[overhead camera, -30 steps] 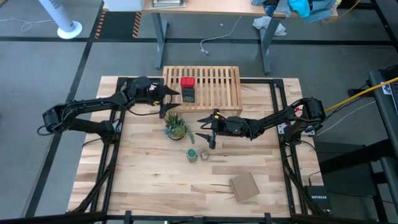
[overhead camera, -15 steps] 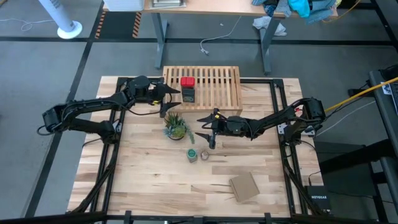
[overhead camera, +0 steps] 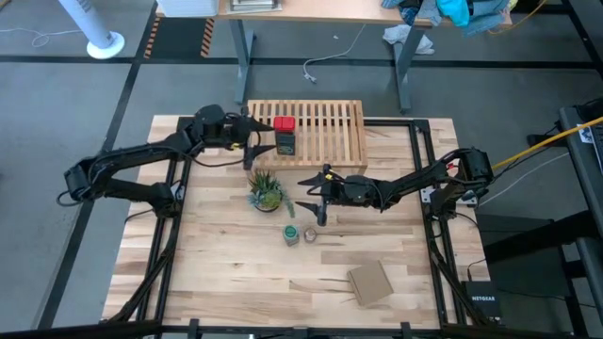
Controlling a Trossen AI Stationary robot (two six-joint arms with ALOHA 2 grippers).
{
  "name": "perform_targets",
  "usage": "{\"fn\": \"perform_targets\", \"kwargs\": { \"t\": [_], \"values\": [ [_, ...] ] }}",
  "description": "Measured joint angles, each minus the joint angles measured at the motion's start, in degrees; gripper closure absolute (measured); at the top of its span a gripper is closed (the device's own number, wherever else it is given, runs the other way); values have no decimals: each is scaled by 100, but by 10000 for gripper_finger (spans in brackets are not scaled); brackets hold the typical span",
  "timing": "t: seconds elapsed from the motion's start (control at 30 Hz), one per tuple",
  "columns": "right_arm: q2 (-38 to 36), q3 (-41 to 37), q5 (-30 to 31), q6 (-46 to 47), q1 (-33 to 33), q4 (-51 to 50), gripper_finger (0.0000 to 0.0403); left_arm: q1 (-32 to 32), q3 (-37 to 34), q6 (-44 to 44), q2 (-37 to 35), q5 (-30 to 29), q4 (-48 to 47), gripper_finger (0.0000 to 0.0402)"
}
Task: Shelf spices
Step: Remove the black seasoning can from the shelf
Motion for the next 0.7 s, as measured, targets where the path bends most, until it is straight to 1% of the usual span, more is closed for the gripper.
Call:
{"fn": "perform_targets", "kwargs": {
  "t": [0.17,0.23,0.33,0.5,0.7],
  "values": [
    [0,0,0,-1,0,-14,111,-7,22,-46,0,2,-277,149],
    [0,0,0,-4,0,-18,111,-4,19,103,8,0,-486,149],
    [0,0,0,-15,0,-27,111,-4,19,122,128,2,-454,149],
    [0,0,-2,-15,0,-41,111,-4,19,315,659,1,-371,149],
    [0,0,0,-14,0,-48,111,-4,53,397,1256,4,293,149]
  ]
}}
